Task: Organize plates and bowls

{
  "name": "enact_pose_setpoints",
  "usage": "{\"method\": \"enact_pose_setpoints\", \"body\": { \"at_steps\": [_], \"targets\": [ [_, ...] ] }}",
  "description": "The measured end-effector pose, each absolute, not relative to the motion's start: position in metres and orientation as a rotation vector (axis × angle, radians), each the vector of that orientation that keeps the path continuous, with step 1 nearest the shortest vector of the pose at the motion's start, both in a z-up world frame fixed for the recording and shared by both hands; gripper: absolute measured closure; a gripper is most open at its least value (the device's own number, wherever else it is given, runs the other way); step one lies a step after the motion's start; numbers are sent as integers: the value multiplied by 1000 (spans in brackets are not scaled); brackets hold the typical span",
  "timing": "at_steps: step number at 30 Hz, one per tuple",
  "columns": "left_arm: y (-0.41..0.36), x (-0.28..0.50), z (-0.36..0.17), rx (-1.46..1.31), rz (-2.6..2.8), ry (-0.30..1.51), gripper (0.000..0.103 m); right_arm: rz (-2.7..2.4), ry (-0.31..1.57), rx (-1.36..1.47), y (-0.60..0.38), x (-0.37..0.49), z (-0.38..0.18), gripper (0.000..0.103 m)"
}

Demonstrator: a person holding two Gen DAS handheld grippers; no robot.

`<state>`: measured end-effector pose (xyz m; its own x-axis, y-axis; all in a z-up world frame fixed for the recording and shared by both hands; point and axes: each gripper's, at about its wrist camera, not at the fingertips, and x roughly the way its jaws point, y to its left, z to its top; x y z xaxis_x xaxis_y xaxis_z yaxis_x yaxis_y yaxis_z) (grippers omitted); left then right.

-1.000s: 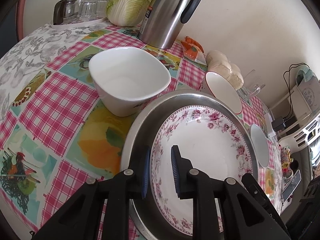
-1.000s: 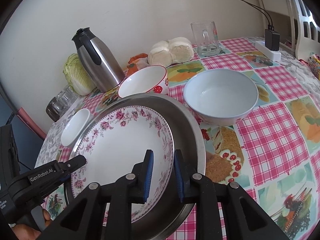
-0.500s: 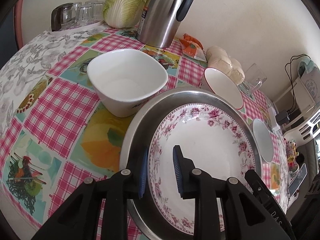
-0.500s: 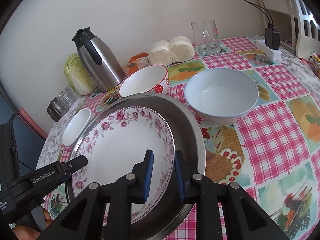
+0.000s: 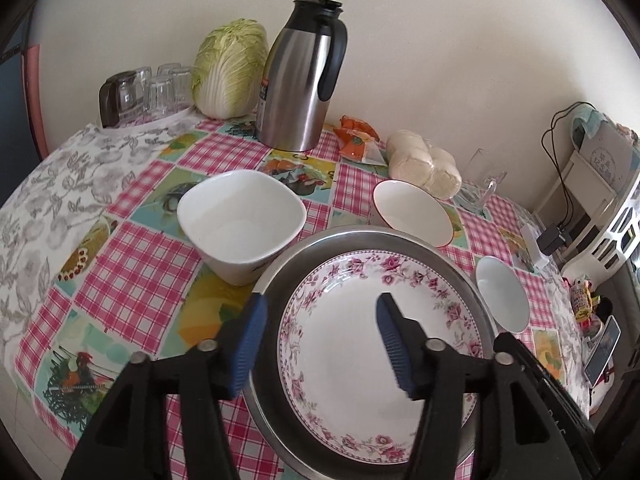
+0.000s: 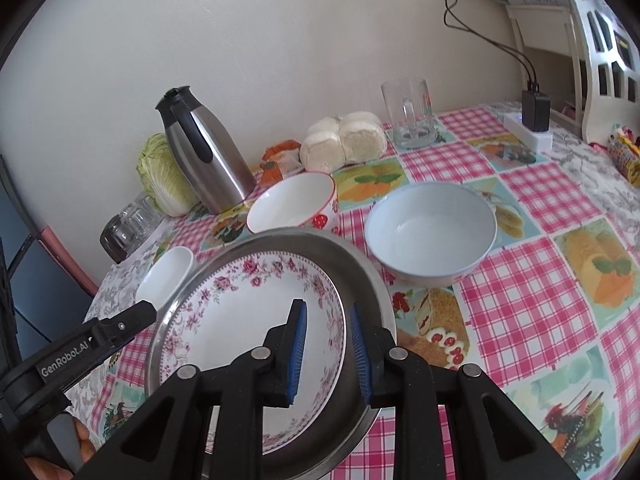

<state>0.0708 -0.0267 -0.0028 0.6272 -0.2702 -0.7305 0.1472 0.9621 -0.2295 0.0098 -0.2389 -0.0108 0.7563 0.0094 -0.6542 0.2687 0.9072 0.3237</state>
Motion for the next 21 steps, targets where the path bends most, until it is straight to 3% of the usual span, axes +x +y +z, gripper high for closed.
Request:
{"method": "enact_pose_setpoints", "body": {
  "at_steps": [3, 5, 8, 12, 17, 21],
  "targets": [
    [-32, 69, -1, -105, -232, 857, 28, -158, 681, 388, -235, 8, -5, 49],
    [-34, 68, -1, -81, -220, 857, 26, -159, 678, 374, -234, 8, -4, 44],
    [-32, 70, -2, -79, -196, 860, 11, -167, 685, 364, -234, 9, -5, 31],
    [-28, 71, -4, -73, -161, 857, 8, -181, 697, 366, -238, 10, -9, 14],
    [-27, 70, -5, -29, -107, 831, 7, -192, 706, 374, -241, 11, -11, 0],
    [-28, 70, -5, 7, -81, 820, 0, -207, 708, 366, -241, 10, -11, 0]
  ]
}}
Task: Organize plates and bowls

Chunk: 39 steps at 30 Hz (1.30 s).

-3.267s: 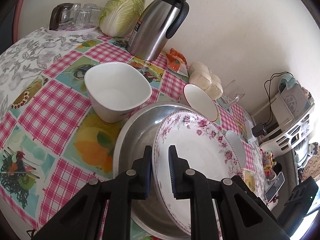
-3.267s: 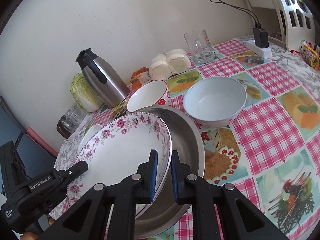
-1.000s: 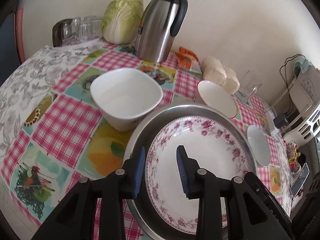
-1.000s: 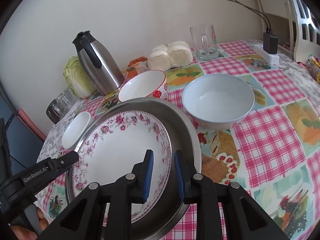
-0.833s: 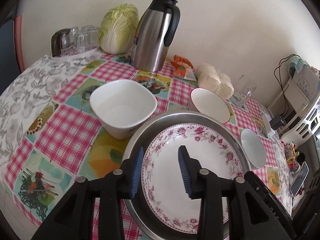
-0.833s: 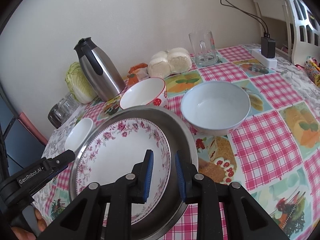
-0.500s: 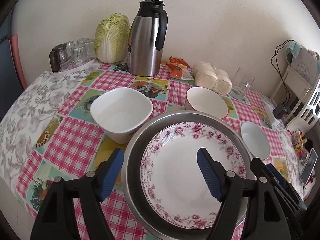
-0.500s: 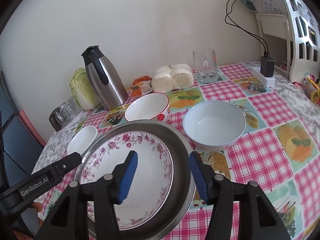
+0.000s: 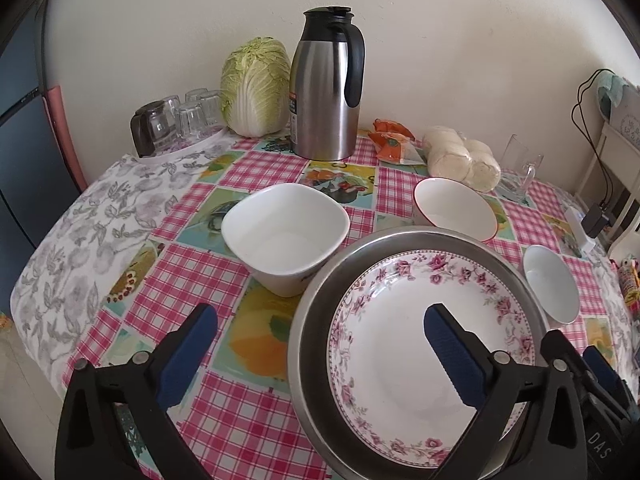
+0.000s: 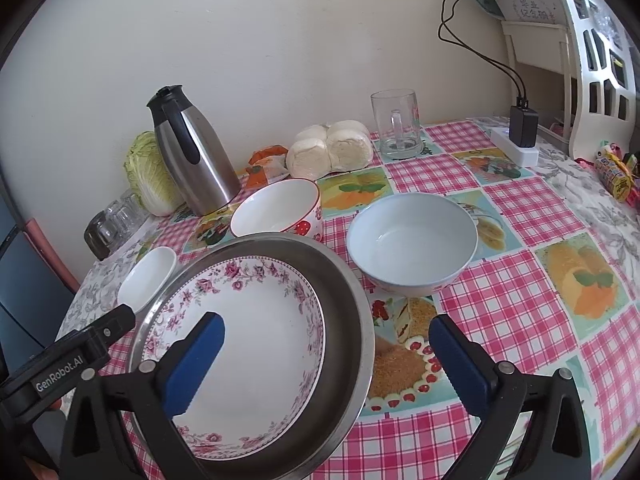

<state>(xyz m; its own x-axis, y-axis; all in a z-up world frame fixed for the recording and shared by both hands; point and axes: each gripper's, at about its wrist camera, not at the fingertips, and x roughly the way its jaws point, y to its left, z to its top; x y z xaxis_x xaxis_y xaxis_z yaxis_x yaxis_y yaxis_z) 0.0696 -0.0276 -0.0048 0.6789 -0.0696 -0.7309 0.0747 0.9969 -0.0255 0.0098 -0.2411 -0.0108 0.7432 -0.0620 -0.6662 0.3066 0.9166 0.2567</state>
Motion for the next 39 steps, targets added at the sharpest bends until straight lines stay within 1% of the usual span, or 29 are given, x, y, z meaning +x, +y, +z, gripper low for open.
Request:
{"method": "enact_pose_setpoints", "body": {
  "at_steps": [10, 18, 29, 39],
  "targets": [
    [-28, 74, -7, 1, -68, 821, 0, -244, 706, 353, -245, 9, -11, 0],
    [-28, 71, 3, -82, -134, 704, 0, -248, 682, 339, -249, 7, -5, 0],
    [-32, 92, 7, -165, -273, 792, 0, -262, 751, 345, -261, 19, -3, 0],
    [-47, 119, 19, -112, -302, 755, 0, -274, 740, 324, -272, 48, 9, 0]
  ]
}}
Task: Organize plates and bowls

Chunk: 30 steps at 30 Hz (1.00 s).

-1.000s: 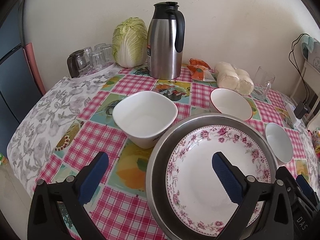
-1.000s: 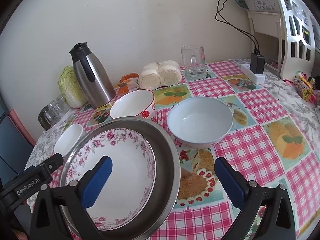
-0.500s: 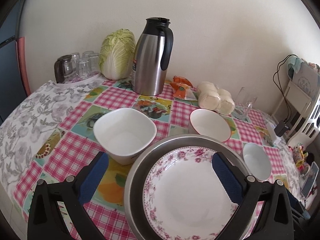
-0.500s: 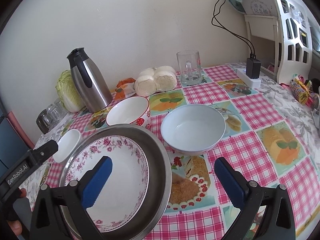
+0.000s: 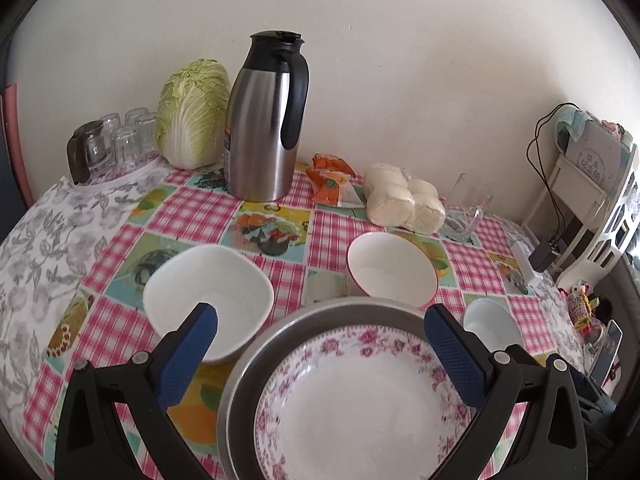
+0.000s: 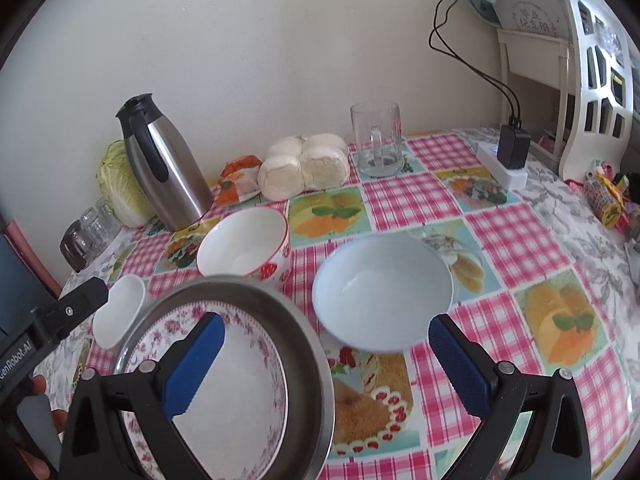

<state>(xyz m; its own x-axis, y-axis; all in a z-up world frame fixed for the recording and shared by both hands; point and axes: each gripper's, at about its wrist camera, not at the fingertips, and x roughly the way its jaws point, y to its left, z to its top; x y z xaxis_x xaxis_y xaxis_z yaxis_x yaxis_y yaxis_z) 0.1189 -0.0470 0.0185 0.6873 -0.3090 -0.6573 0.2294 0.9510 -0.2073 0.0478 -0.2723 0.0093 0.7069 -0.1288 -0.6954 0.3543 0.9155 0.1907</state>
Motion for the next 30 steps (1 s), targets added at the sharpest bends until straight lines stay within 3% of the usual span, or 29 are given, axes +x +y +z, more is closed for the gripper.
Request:
{"method": "enact_pose_setpoints", "body": {
  "at_steps": [18, 30],
  "targets": [
    [-88, 211, 63, -7, -378, 747, 0, -254, 729, 198, -296, 142, 57, 0],
    [-101, 259, 31, -48, -383, 947, 0, -201, 887, 183, -297, 196, 39, 0]
  ]
}}
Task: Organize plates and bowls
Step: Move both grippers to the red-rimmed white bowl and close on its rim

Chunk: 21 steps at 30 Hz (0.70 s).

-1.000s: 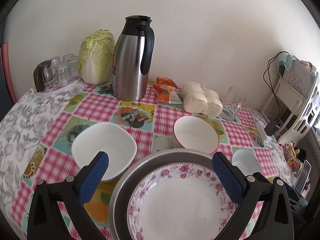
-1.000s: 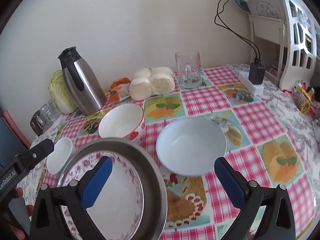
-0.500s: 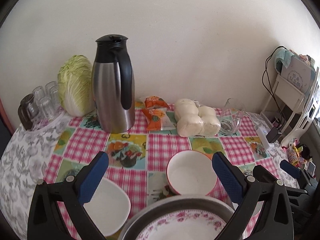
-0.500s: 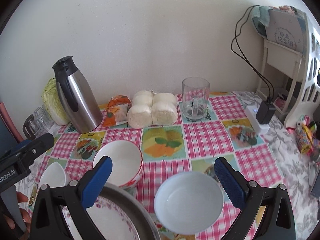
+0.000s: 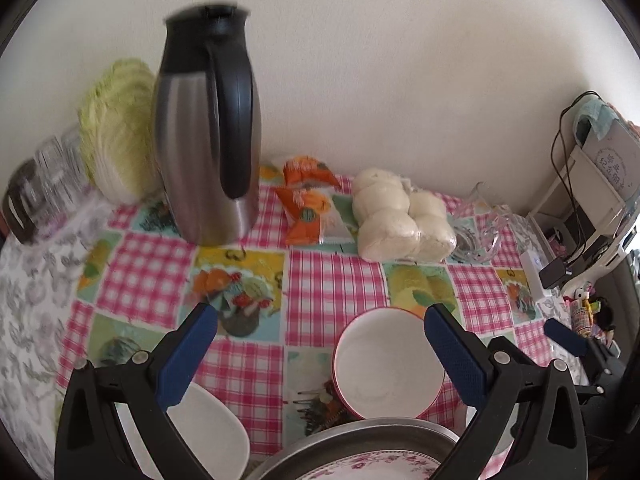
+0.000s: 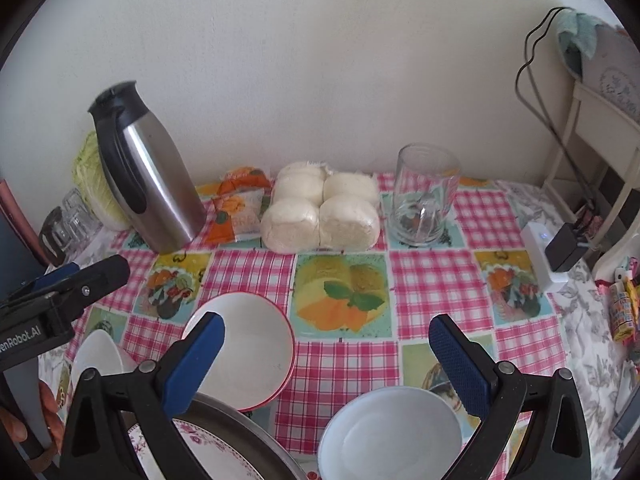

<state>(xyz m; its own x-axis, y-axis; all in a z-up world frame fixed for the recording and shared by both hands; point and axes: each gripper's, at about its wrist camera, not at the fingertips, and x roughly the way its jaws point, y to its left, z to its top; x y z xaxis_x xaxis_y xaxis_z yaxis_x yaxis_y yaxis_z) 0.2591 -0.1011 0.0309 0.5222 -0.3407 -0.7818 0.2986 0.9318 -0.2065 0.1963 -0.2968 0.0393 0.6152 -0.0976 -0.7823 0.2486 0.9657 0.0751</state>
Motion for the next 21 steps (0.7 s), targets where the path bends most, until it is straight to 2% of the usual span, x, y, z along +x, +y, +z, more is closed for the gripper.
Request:
{"method": "enact_pose_setpoints", "body": {
  "at_steps": [7, 9, 11, 13, 15, 17, 19, 20, 21],
  "targets": [
    [-117, 268, -5, -13, -374, 1076, 0, -170, 1021, 276, -302, 214, -1, 3],
    [-123, 270, -16, -1, -373, 1114, 1, -164, 1049, 281, -301, 218, -11, 18],
    [-126, 272, -26, -7, -375, 1148, 9, -160, 1079, 291, -302, 221, -19, 26],
    [-130, 273, -36, 5, -364, 1180, 25, -159, 1108, 292, -301, 224, -27, 36],
    [-134, 273, -44, 28, -361, 1202, 28, -155, 1132, 300, -302, 227, -34, 47],
    [-137, 274, -52, 40, -360, 1227, 35, -153, 1149, 308, -302, 230, -40, 53],
    [-139, 275, -58, 43, -359, 1257, 48, -144, 1167, 302, -301, 233, -45, 57],
    [-140, 276, -62, 47, -359, 1272, 53, -140, 1175, 298, -300, 235, -47, 61],
    [-142, 276, -66, 55, -359, 1285, 62, -134, 1184, 297, -299, 237, -50, 66]
  ]
}}
